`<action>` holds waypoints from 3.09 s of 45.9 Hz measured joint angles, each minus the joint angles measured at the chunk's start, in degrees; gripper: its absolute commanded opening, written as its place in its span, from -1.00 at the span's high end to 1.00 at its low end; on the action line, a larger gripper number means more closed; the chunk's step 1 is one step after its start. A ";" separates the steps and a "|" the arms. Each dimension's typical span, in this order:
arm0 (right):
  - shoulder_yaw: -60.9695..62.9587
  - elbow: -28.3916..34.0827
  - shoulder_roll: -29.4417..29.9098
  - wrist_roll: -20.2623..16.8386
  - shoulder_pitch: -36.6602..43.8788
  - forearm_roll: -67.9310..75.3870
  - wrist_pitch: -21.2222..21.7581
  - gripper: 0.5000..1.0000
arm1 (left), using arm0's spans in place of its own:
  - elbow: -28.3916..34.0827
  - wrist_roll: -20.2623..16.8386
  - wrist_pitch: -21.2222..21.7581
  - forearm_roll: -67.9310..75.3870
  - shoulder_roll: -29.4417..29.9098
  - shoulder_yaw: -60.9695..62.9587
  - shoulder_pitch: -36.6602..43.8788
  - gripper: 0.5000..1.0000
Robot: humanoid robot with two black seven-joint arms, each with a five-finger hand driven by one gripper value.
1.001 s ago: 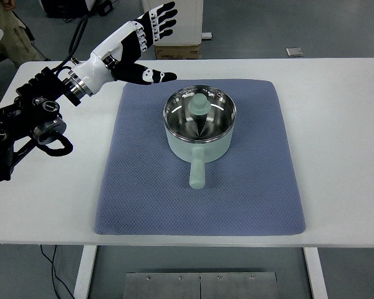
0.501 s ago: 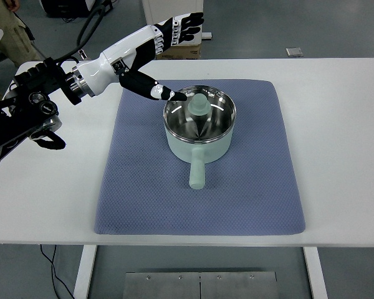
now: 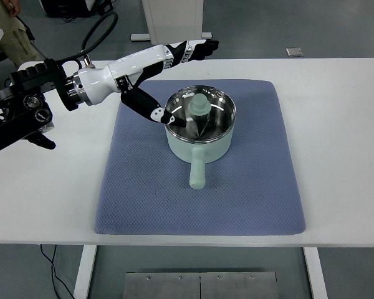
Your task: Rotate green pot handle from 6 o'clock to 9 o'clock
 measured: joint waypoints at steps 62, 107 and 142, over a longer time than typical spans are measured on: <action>0.00 0.00 0.00 0.00 0.02 -0.01 0.00 -1.00 | -5.72 0.00 -0.41 22.25 1.45 11.32 -7.13 -1.00; 0.00 0.00 0.00 0.00 0.02 0.01 0.00 -1.00 | -5.83 0.00 -0.45 35.63 -4.14 19.58 -12.92 -1.00; 0.00 0.00 0.00 0.00 0.02 -0.01 0.00 -1.00 | -5.41 0.00 -0.45 39.93 -5.99 23.87 -14.32 -1.00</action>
